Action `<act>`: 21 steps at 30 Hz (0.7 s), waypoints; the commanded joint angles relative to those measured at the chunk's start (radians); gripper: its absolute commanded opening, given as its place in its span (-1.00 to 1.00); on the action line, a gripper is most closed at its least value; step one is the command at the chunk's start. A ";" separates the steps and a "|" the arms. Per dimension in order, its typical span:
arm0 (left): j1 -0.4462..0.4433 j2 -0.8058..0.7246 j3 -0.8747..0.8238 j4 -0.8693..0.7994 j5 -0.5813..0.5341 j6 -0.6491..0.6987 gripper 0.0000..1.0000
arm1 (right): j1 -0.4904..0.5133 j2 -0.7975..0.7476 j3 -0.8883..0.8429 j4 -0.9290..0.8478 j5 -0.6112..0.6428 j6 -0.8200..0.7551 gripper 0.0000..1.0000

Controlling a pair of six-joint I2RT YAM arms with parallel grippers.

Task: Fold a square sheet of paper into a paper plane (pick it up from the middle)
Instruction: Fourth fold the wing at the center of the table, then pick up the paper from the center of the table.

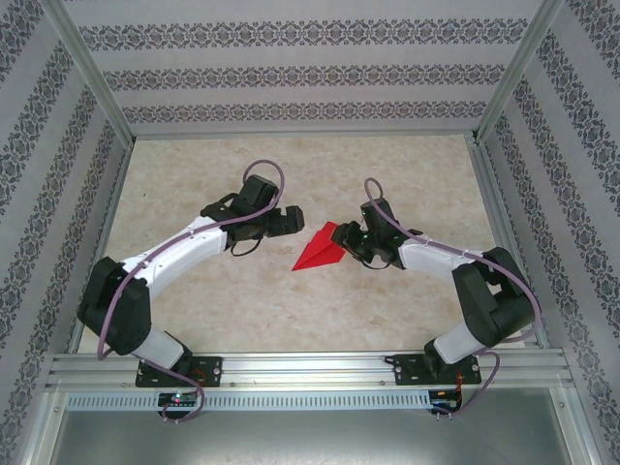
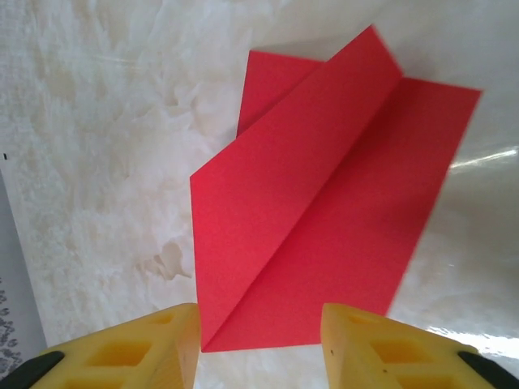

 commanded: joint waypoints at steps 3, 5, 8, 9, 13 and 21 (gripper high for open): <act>0.060 -0.052 -0.025 -0.068 -0.108 0.061 1.00 | 0.040 0.062 0.002 0.123 0.085 0.109 -0.20; 0.093 -0.049 -0.032 -0.068 -0.067 0.047 1.00 | 0.046 0.081 0.012 0.128 0.092 0.111 -0.22; 0.139 -0.037 -0.046 -0.054 -0.007 0.012 1.00 | 0.052 0.105 0.020 0.154 0.084 0.120 -0.24; 0.151 -0.033 -0.053 -0.044 0.013 0.001 1.00 | 0.053 0.111 0.022 0.156 0.084 0.123 -0.25; 0.190 -0.021 -0.076 -0.002 0.092 -0.037 1.00 | 0.057 0.143 0.036 0.155 0.081 0.145 -0.25; 0.230 -0.004 -0.096 0.021 0.162 -0.049 1.00 | 0.061 0.193 0.052 0.222 0.066 0.167 -0.36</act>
